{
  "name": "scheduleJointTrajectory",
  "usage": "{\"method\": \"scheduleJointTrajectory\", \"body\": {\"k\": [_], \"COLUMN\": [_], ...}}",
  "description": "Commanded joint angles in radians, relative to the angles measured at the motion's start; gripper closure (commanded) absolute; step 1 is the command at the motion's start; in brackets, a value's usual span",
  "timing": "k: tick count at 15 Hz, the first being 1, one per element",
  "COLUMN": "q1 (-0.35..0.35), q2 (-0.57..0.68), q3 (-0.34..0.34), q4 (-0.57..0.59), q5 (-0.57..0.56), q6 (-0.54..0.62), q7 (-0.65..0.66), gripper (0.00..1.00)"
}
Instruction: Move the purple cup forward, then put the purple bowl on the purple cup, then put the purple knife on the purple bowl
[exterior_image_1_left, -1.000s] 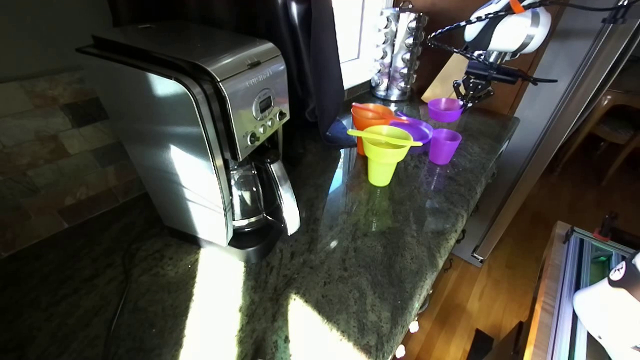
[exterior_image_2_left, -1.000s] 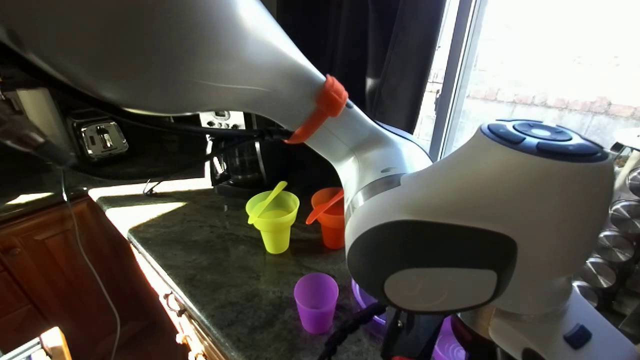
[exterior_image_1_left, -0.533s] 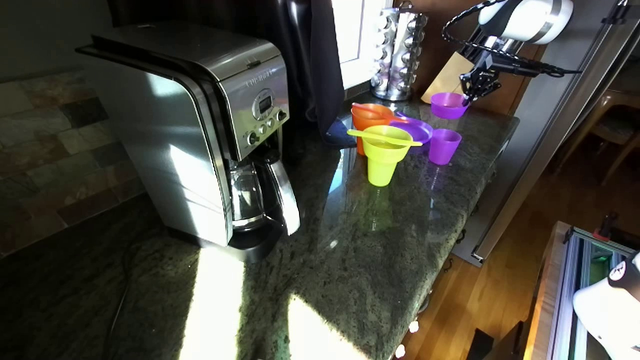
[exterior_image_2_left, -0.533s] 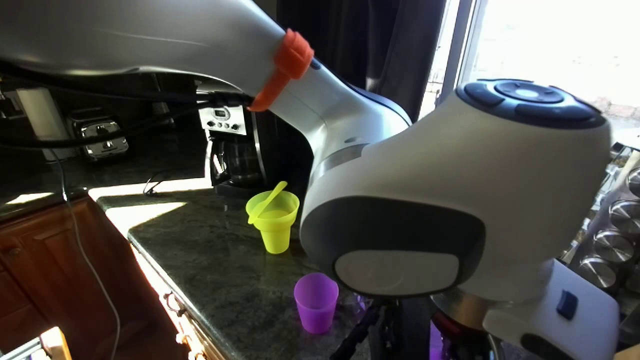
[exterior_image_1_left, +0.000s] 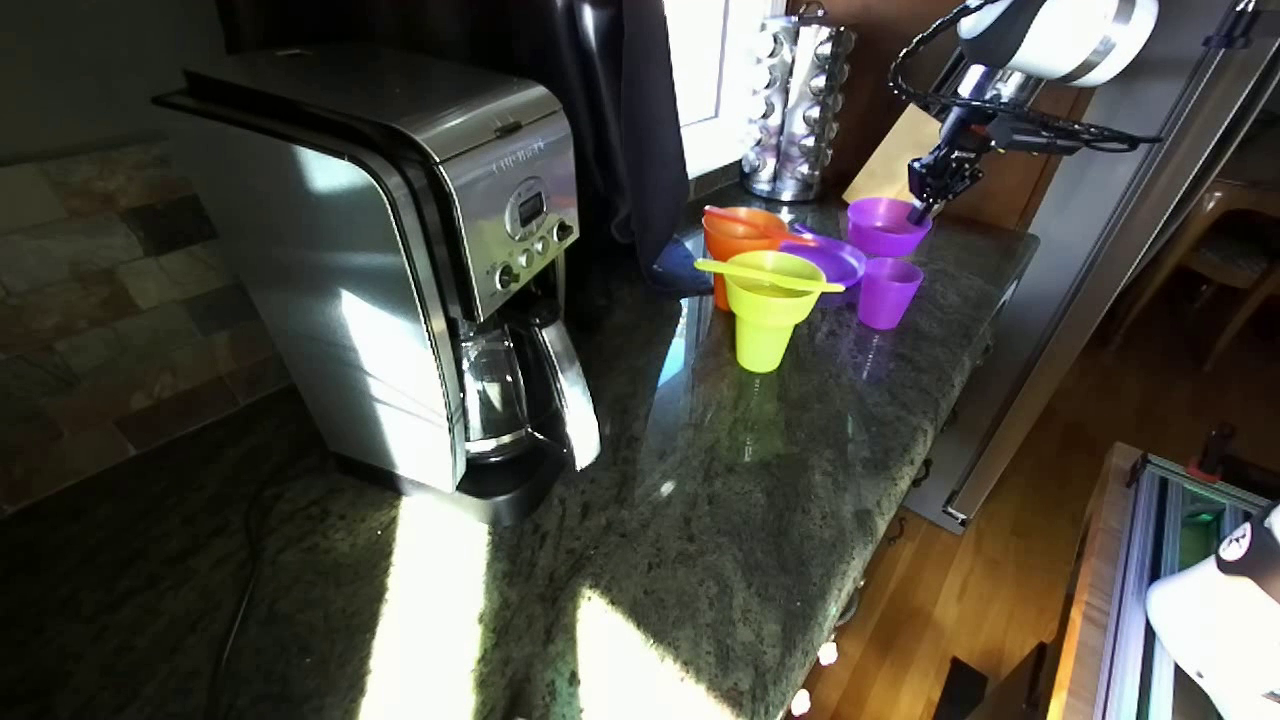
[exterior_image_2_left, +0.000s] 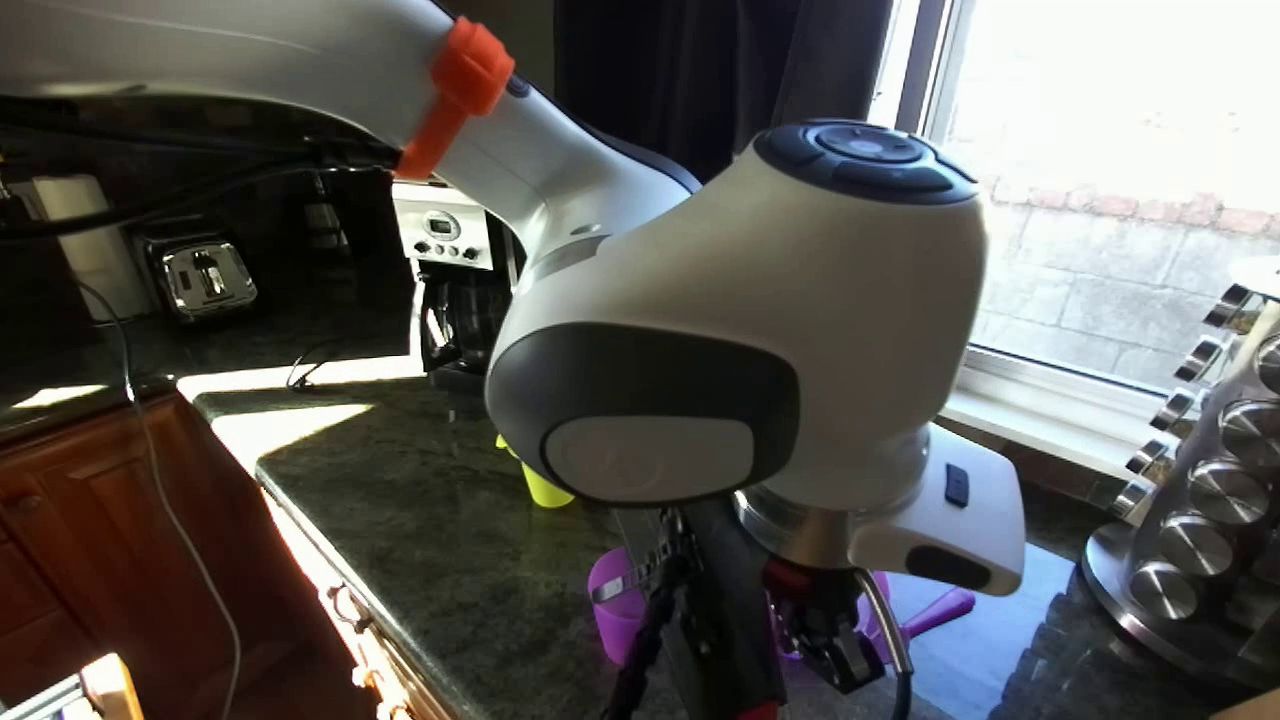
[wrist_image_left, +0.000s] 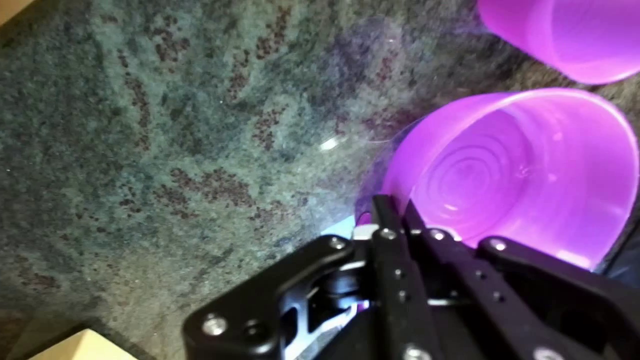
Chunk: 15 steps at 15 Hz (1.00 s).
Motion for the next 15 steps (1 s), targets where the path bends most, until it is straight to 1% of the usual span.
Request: {"method": "scheduleJointTrajectory", "body": {"k": [1, 9, 15], "q1": [0.018, 0.049, 0.056], "q2": [-0.078, -0.129, -0.148], "q3": [-0.012, -0.032, -0.049], "q4": [-0.062, -0.093, -0.093], "q5": [0.023, 0.038, 0.029], "q6": [-0.035, -0.069, -0.147], "q7": [-0.096, -0.211, -0.293], "gripper": [0.99, 0.99, 0.99]}}
